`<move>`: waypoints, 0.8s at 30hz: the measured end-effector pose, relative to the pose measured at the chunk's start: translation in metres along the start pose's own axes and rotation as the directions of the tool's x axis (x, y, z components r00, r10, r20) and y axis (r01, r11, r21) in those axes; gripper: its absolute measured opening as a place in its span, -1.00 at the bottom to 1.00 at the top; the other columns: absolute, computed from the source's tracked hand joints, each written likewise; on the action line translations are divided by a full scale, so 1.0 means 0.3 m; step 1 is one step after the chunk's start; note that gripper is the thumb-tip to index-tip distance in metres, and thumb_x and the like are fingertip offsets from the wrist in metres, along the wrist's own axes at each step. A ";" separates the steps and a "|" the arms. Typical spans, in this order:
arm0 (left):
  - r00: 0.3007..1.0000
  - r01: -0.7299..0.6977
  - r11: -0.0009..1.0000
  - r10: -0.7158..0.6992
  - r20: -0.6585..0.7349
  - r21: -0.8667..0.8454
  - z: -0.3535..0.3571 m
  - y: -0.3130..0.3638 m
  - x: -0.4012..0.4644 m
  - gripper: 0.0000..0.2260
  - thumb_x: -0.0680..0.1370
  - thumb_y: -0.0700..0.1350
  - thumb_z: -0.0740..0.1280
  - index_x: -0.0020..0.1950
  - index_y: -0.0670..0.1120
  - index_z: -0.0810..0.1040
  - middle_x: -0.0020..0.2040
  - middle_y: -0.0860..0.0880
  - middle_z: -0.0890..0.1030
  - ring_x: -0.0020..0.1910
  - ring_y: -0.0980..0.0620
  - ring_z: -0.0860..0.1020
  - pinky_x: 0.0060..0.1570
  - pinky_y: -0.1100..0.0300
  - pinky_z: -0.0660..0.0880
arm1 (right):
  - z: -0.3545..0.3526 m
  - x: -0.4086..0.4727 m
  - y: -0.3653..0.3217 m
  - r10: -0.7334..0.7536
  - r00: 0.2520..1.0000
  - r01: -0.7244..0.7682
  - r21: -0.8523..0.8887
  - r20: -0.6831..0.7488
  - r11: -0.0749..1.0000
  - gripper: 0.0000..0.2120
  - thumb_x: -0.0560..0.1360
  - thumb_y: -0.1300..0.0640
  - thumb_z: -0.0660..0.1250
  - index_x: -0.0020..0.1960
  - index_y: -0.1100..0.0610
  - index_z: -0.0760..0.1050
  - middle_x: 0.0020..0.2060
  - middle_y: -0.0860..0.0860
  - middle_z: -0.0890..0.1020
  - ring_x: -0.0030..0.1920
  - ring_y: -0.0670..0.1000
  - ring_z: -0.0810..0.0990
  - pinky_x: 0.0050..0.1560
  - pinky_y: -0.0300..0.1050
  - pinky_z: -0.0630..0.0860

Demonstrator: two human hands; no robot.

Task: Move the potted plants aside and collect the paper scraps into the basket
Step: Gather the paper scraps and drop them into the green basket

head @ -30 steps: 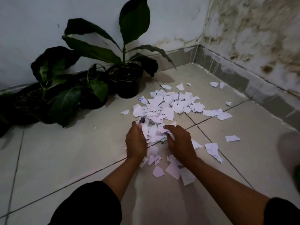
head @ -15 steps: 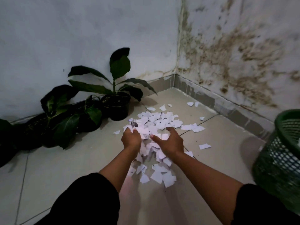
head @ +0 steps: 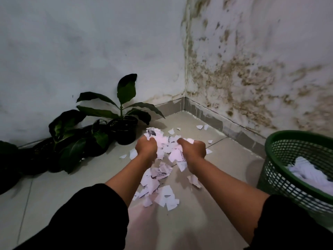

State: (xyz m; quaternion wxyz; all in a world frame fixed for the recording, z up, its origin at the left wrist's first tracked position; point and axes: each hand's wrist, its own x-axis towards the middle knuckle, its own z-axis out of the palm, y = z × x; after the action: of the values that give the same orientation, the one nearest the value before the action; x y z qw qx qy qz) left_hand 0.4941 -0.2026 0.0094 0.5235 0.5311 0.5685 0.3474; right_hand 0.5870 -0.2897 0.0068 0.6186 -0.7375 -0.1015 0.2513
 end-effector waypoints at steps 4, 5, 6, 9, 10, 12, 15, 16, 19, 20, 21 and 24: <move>0.985 0.048 0.984 -0.017 0.174 -0.174 0.178 0.105 -0.118 -0.70 0.59 -0.19 0.12 0.29 -0.24 0.40 -0.14 -0.15 0.39 -0.39 0.01 0.49 -0.62 0.44 0.19 | -0.203 0.064 -0.123 -0.065 0.990 0.080 0.117 -0.126 0.990 -0.75 0.28 0.06 0.52 -0.21 0.21 0.57 -0.26 0.10 0.64 -0.19 0.11 0.64 -0.18 -0.08 0.55; 0.975 0.059 0.976 -0.010 0.224 -0.212 0.233 0.128 -0.154 -0.72 0.58 -0.22 0.11 0.25 -0.24 0.42 -0.20 -0.14 0.39 -0.43 0.03 0.44 -0.61 0.42 0.18 | -0.272 0.086 -0.152 -0.084 0.981 0.108 0.134 -0.173 0.985 -0.76 0.27 0.06 0.53 -0.21 0.20 0.57 -0.25 0.10 0.65 -0.19 0.11 0.66 -0.15 -0.06 0.58; 0.961 0.060 0.973 0.003 0.275 -0.222 0.291 0.153 -0.198 -0.77 0.57 -0.25 0.10 0.16 -0.22 0.46 -0.28 -0.11 0.37 -0.48 0.04 0.33 -0.60 0.40 0.16 | -0.349 0.111 -0.175 -0.096 0.970 0.132 0.153 -0.225 0.979 -0.74 0.27 0.05 0.53 -0.19 0.20 0.58 -0.24 0.09 0.66 -0.19 0.10 0.66 -0.13 -0.05 0.59; 0.910 0.047 0.971 0.054 0.410 -0.232 0.451 0.210 -0.340 -0.78 0.54 -0.31 0.08 -0.17 -0.12 0.47 -0.39 -0.07 0.34 -0.51 0.04 0.20 -0.58 0.39 0.12 | -0.589 0.166 -0.218 -0.103 0.926 0.193 0.218 -0.364 0.957 -0.73 0.30 0.07 0.51 -0.13 0.23 0.60 -0.15 0.13 0.69 -0.19 0.09 0.66 -0.11 -0.05 0.60; 0.884 0.053 0.972 0.061 0.464 -0.228 0.498 0.225 -0.394 -0.78 0.54 -0.31 0.08 -0.19 -0.10 0.46 -0.40 -0.07 0.35 -0.52 0.05 0.20 -0.59 0.39 0.11 | -0.667 0.177 -0.222 -0.104 0.901 0.219 0.235 -0.422 0.947 -0.77 0.33 0.08 0.50 -0.14 0.22 0.58 -0.12 0.14 0.69 -0.18 0.09 0.65 -0.11 -0.05 0.60; 0.831 0.060 0.973 0.074 0.551 -0.221 0.579 0.236 -0.483 -0.81 0.56 -0.29 0.10 -0.16 -0.11 0.45 -0.40 -0.07 0.39 -0.54 0.06 0.23 -0.59 0.38 0.13 | -0.806 0.194 -0.200 -0.066 0.855 0.213 0.233 -0.514 0.949 -0.73 0.37 0.06 0.48 -0.08 0.23 0.54 -0.06 0.13 0.65 -0.11 0.10 0.63 -0.05 -0.02 0.58; 0.768 -0.022 0.973 0.163 0.620 -0.228 0.691 0.229 -0.584 -0.83 0.54 -0.19 0.15 -0.04 -0.16 0.53 -0.21 -0.16 0.61 -0.41 0.00 0.44 -0.45 0.31 0.35 | -0.951 0.206 -0.134 0.005 0.862 0.062 0.115 -0.507 0.991 -0.62 0.41 0.04 0.43 0.10 0.27 0.54 0.01 0.12 0.63 -0.05 0.12 0.61 -0.01 -0.04 0.56; 0.756 -0.065 0.977 0.181 0.629 -0.203 0.724 0.221 -0.610 -0.78 0.51 -0.14 0.16 0.03 -0.16 0.55 -0.06 -0.18 0.66 -0.28 -0.04 0.52 -0.31 0.22 0.44 | -0.984 0.204 -0.112 0.035 0.885 -0.006 0.064 -0.465 0.998 -0.66 0.42 0.06 0.42 0.09 0.27 0.55 -0.01 0.15 0.64 -0.11 0.13 0.61 -0.12 -0.06 0.57; 0.745 -0.173 0.980 0.195 0.638 -0.098 0.784 0.196 -0.673 -0.69 0.50 -0.06 0.18 0.16 -0.12 0.56 0.11 -0.18 0.63 0.04 -0.17 0.60 0.03 0.03 0.54 | -1.041 0.189 -0.079 0.097 0.915 -0.128 -0.054 -0.391 0.990 -0.74 0.42 0.14 0.42 0.04 0.26 0.56 -0.07 0.17 0.64 -0.28 0.09 0.56 -0.39 -0.19 0.45; 0.736 -0.236 0.970 0.217 0.641 -0.057 0.790 0.194 -0.692 -0.72 0.54 -0.09 0.18 0.17 -0.14 0.56 0.12 -0.17 0.63 0.08 -0.18 0.58 0.05 0.05 0.52 | -1.055 0.190 -0.074 0.095 0.918 -0.132 -0.070 -0.384 0.989 -0.71 0.39 0.12 0.44 0.04 0.27 0.58 -0.06 0.15 0.66 -0.24 0.09 0.59 -0.34 -0.19 0.47; 0.723 -0.312 0.950 0.250 0.644 -0.018 0.806 0.188 -0.701 -0.73 0.56 -0.12 0.17 0.18 -0.15 0.55 0.15 -0.16 0.61 0.12 -0.18 0.56 0.04 0.11 0.48 | -1.069 0.198 -0.068 0.094 0.919 -0.134 -0.080 -0.383 0.988 -0.67 0.36 0.07 0.45 0.04 0.24 0.61 -0.06 0.13 0.68 -0.19 0.10 0.62 -0.25 -0.15 0.51; 0.719 -0.449 0.885 0.277 0.638 0.121 0.840 0.178 -0.724 -0.70 0.59 -0.13 0.14 0.28 -0.16 0.47 0.26 -0.14 0.54 0.21 -0.16 0.50 -0.03 0.21 0.33 | -1.091 0.214 -0.060 0.077 0.915 -0.111 -0.062 -0.397 0.992 -0.59 0.28 -0.08 0.45 0.00 0.18 0.64 -0.07 0.09 0.70 -0.10 0.11 0.65 -0.02 -0.03 0.58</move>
State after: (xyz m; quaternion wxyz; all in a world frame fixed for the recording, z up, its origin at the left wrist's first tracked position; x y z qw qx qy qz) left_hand 0.7257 -0.4429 0.0563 0.5210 0.7808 0.2963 0.1766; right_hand 0.8071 -0.5382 0.0439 0.5824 -0.8019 0.0501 0.1230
